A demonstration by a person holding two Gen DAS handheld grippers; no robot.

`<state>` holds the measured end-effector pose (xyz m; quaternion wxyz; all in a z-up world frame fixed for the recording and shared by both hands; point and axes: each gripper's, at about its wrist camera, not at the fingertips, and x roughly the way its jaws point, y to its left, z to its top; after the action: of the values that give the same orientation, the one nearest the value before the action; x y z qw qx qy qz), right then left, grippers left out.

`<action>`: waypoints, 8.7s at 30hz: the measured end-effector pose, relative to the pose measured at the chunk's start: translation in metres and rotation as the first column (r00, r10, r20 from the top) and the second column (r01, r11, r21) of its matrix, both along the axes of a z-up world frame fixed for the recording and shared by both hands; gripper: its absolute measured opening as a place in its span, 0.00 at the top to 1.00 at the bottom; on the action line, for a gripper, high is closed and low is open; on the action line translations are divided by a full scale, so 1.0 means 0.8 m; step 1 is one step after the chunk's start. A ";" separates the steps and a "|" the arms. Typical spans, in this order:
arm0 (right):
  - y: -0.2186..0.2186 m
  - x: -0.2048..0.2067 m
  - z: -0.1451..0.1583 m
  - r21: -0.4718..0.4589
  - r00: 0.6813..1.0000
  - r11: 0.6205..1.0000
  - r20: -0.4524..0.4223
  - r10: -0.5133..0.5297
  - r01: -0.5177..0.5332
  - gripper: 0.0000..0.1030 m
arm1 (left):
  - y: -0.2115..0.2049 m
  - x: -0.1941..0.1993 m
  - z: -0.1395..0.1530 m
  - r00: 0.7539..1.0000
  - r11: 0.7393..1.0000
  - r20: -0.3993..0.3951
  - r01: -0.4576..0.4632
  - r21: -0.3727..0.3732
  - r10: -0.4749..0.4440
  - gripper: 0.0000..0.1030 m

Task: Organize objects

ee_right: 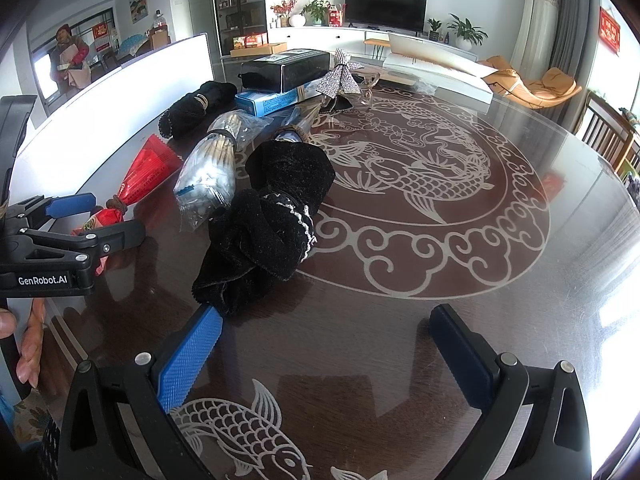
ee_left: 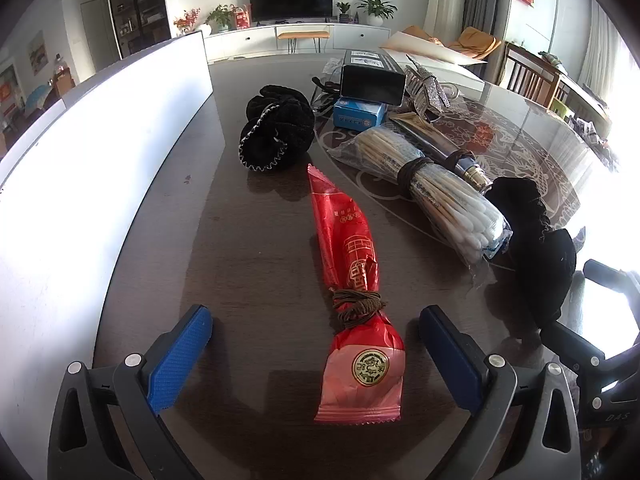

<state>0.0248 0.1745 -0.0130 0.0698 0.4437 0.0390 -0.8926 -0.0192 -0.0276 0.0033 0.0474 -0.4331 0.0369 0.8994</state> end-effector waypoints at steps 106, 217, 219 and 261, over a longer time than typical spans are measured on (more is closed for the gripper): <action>0.001 -0.001 -0.001 -0.002 1.000 1.000 0.000 0.008 -0.008 0.00 | 0.000 0.011 0.002 1.000 1.000 0.011 -0.004 0.006 0.004 0.00; -0.385 -0.076 0.150 -0.295 0.876 0.831 -0.048 0.480 -0.471 0.15 | -0.326 0.091 0.123 0.907 0.886 -0.080 -0.421 -0.195 0.413 0.27; -0.373 -0.074 0.148 -0.312 0.888 0.837 -0.058 0.456 -0.450 0.10 | -0.315 0.106 0.132 0.897 0.869 -0.138 -0.441 -0.223 0.420 0.11; 0.096 -0.031 0.006 0.007 0.965 0.965 0.030 -0.262 0.261 0.00 | 0.047 0.038 0.021 0.989 0.990 0.059 0.139 0.010 -0.139 0.00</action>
<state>0.0002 0.2509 -0.0084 -0.0487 0.4588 -0.0195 -0.8870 0.0111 0.0097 0.0201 0.1121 -0.4561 0.0631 0.8806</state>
